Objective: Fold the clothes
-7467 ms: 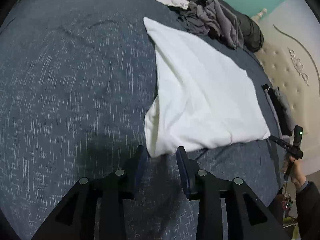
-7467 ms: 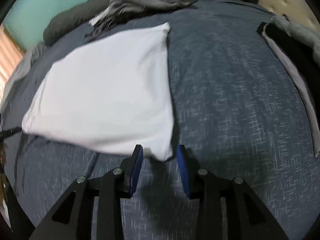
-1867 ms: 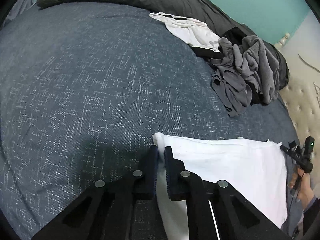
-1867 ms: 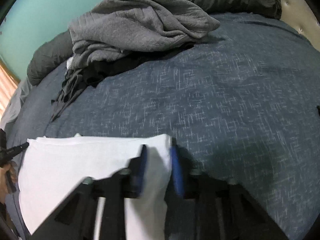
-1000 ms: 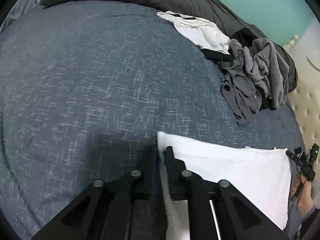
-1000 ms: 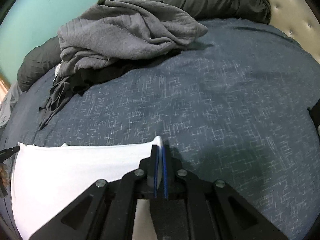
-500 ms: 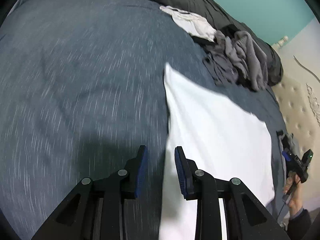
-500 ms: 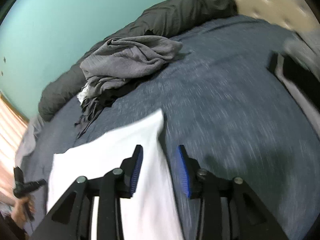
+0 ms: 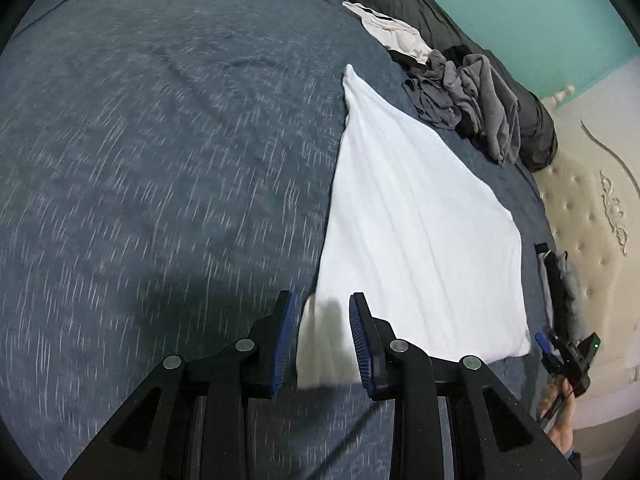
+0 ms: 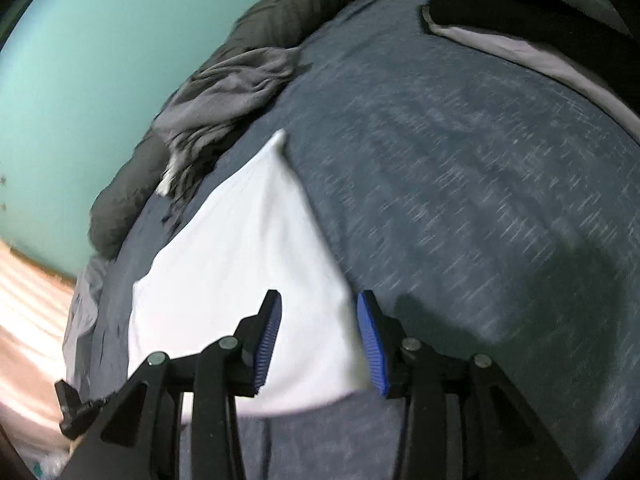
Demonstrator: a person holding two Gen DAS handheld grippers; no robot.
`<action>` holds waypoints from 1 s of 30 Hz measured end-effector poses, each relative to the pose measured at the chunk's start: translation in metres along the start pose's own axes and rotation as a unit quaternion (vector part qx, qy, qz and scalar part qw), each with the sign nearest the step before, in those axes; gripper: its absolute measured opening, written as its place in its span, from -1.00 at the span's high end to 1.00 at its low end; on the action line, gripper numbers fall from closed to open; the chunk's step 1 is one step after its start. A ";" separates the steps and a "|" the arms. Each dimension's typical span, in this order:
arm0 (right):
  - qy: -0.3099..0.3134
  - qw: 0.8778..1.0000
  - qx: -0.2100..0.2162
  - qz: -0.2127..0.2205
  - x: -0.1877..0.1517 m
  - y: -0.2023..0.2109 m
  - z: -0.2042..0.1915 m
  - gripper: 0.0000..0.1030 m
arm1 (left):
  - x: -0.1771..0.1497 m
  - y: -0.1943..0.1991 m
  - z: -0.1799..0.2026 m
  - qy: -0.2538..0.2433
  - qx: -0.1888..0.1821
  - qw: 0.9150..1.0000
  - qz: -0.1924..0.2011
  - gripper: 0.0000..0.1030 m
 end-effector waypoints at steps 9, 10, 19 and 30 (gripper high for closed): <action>0.056 0.996 0.068 -0.028 -0.052 0.015 -0.083 0.23 | -0.030 0.001 0.006 0.027 -0.015 0.999 0.021 0.40; 0.060 0.995 0.075 -0.032 -0.058 0.015 -0.091 0.23 | -0.033 0.000 0.006 0.029 -0.018 0.999 0.024 0.40; 0.139 0.980 0.103 -0.103 -0.134 -0.020 -0.175 0.84 | -0.058 -0.009 0.016 0.029 -0.035 0.998 0.045 0.14; 0.174 0.974 0.010 -0.147 -0.165 -0.072 -0.175 0.93 | -0.067 -0.020 0.009 0.025 -0.027 0.998 0.053 0.03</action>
Point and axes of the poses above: each gripper's, at about its wrist camera, not at the fingertips, and y roughly against the way its jaws point, z to its right, x to its top, the point moved 8 cm from there along -y, roughly the way its jaws point, and after that the axes turned 7 degrees about -x, right-handed, at the moved point
